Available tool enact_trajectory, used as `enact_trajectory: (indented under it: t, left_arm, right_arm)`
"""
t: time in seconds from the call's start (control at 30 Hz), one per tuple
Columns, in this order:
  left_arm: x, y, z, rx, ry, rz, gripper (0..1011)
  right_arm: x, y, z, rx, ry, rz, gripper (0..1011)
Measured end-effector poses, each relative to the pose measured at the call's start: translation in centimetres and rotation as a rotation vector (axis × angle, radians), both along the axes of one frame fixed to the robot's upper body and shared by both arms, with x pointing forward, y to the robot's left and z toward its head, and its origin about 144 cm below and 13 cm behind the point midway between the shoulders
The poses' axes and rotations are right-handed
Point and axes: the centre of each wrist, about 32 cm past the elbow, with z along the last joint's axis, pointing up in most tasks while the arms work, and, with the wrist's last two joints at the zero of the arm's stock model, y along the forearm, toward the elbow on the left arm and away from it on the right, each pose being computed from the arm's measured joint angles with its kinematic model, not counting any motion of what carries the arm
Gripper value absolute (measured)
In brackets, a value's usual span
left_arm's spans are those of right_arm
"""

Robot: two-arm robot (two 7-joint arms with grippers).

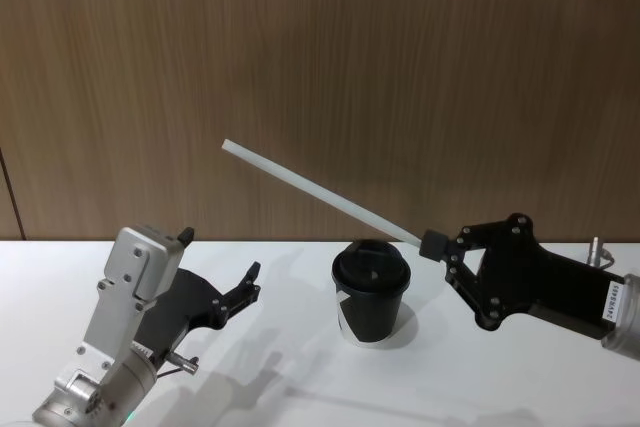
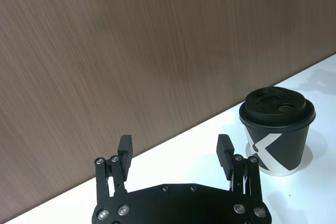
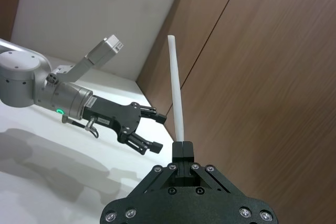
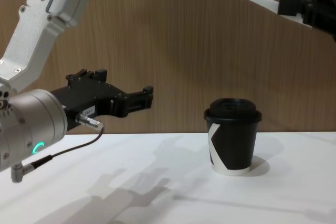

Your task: Pick up the straw with one hand, pass it to the other hand, and insert it into the cup.

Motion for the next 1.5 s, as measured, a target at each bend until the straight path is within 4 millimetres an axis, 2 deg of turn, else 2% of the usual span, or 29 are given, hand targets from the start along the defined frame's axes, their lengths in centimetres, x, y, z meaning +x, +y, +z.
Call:
enact_trajectory:
  t: [0.83, 1.5]
  left_arm:
    - [0.0, 0.3, 0.3, -0.004, -0.003, -0.018, 1002]
    - [-0.6, 3.6, 5.0, -0.162, 0.002, -0.212, 1003]
  right_arm:
    - [0.3, 0.7, -0.1, 0.020, 0.007, 0.013, 0]
    - [0.4, 0.8, -0.1, 0.023, 0.008, 0.014, 0]
